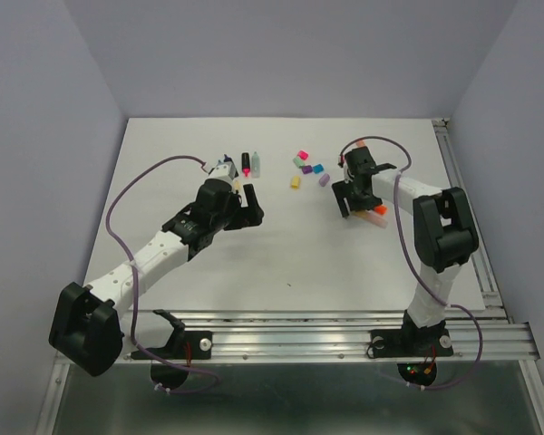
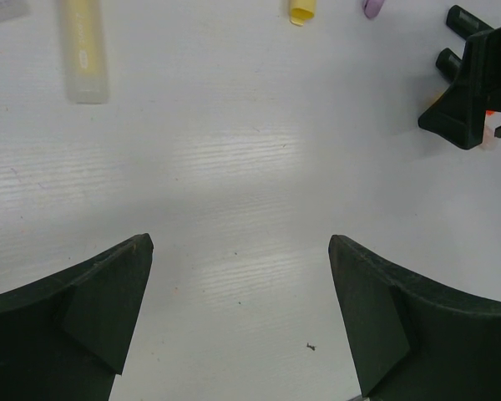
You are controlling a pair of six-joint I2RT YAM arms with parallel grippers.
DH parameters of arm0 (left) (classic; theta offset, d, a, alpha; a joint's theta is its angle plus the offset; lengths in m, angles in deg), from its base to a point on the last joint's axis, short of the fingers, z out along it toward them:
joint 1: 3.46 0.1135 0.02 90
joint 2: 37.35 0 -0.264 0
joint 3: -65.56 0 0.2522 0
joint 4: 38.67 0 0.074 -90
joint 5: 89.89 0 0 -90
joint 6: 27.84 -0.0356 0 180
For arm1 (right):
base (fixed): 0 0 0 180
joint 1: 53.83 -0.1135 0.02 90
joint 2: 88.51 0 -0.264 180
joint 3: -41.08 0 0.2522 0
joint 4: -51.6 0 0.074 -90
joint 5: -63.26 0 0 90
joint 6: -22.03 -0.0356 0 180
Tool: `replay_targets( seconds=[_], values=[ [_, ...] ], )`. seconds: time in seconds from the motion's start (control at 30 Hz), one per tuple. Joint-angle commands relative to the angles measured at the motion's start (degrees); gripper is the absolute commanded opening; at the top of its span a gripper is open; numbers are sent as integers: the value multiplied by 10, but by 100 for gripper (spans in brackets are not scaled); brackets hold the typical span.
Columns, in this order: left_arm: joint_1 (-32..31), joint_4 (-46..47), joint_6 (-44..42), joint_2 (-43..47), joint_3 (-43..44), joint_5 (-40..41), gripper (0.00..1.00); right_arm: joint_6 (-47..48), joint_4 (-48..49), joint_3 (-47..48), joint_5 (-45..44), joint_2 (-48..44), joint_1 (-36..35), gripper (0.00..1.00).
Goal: Open the pen caps
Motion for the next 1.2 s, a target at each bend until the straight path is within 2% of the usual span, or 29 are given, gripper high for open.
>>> replay_targets(
  seconds=[0.0, 0.07, 0.23, 0.57, 0.8, 1.17],
  values=[
    [1, 18, -12, 9, -10, 0, 99, 81, 11, -42, 23, -17, 4, 78],
    [0, 19, -13, 8, -11, -1, 99, 84, 11, -42, 33, -14, 8, 77],
    [0, 19, -14, 9, -10, -5, 99, 78, 0, -34, 43, 1, 16, 68],
    [0, 20, -15, 11, -10, -4, 99, 77, -5, -46, 51, 9, 39, 64],
    [0, 22, -14, 13, -13, -6, 99, 91, -1, -39, 83, 14, 47, 49],
    [0, 23, -13, 18, -15, -6, 99, 74, -7, -54, 110, 1, 47, 35]
  ],
)
